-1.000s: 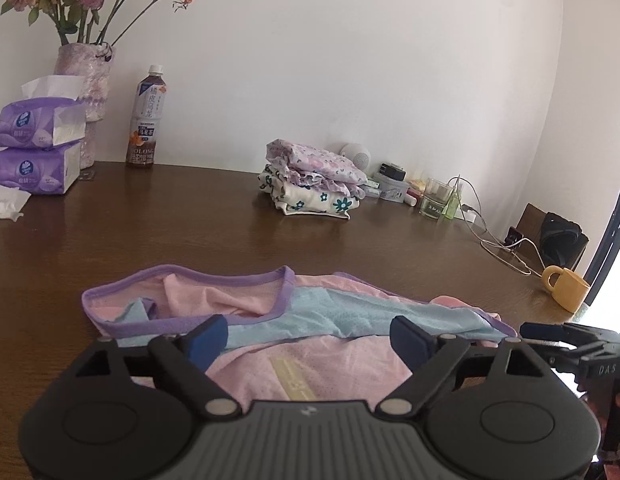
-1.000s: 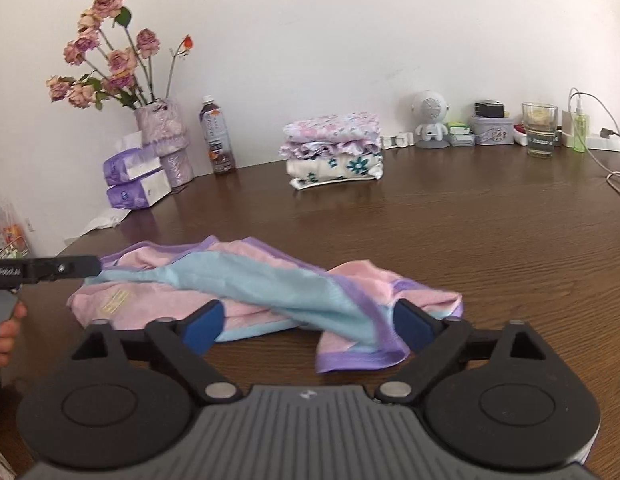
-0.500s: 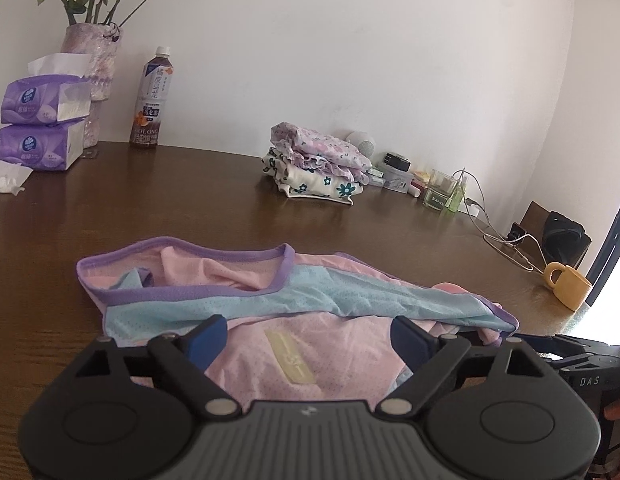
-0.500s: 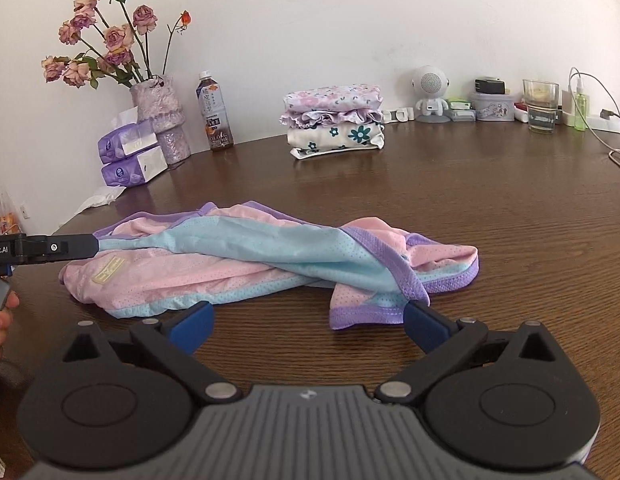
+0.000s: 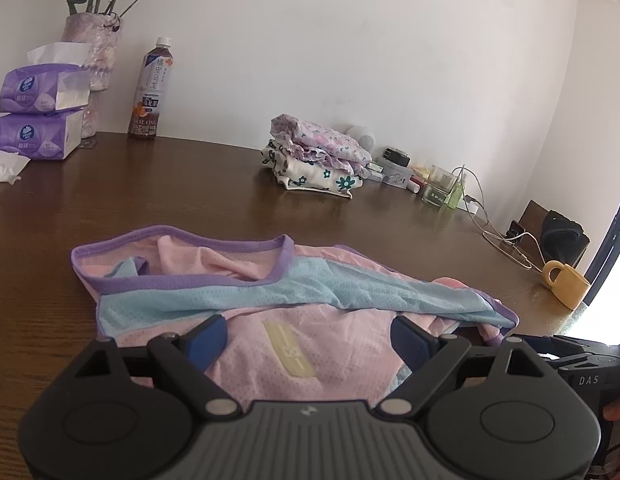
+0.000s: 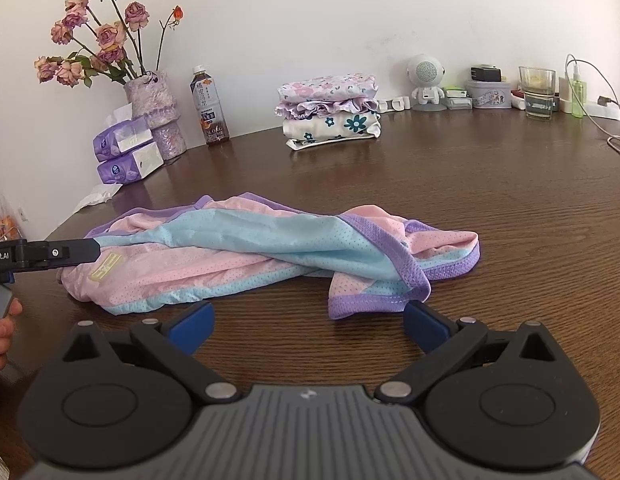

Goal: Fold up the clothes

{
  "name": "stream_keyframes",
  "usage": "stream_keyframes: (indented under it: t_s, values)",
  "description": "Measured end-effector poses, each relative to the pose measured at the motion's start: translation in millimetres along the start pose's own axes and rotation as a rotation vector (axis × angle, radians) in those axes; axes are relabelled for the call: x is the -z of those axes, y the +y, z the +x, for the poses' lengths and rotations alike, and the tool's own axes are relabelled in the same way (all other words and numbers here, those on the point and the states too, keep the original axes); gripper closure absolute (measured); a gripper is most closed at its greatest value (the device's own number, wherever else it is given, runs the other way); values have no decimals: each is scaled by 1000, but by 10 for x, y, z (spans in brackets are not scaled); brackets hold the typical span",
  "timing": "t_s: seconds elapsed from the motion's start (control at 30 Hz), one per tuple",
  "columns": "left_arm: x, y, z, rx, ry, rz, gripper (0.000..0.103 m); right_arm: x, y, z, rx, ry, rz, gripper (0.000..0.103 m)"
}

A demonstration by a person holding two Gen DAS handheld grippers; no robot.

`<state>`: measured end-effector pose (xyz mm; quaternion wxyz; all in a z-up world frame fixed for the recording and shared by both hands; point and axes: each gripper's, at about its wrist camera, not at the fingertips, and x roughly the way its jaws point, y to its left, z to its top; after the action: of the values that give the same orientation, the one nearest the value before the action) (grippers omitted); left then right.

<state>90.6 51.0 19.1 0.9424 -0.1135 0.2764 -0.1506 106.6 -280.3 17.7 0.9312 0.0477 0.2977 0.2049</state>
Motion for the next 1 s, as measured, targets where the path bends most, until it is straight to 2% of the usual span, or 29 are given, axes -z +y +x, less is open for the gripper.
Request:
stream_keyframes:
  t_s: [1.0]
  values:
    - [29,13,7,-15,2,-9,14,13,29,10,18,8,-11,0]
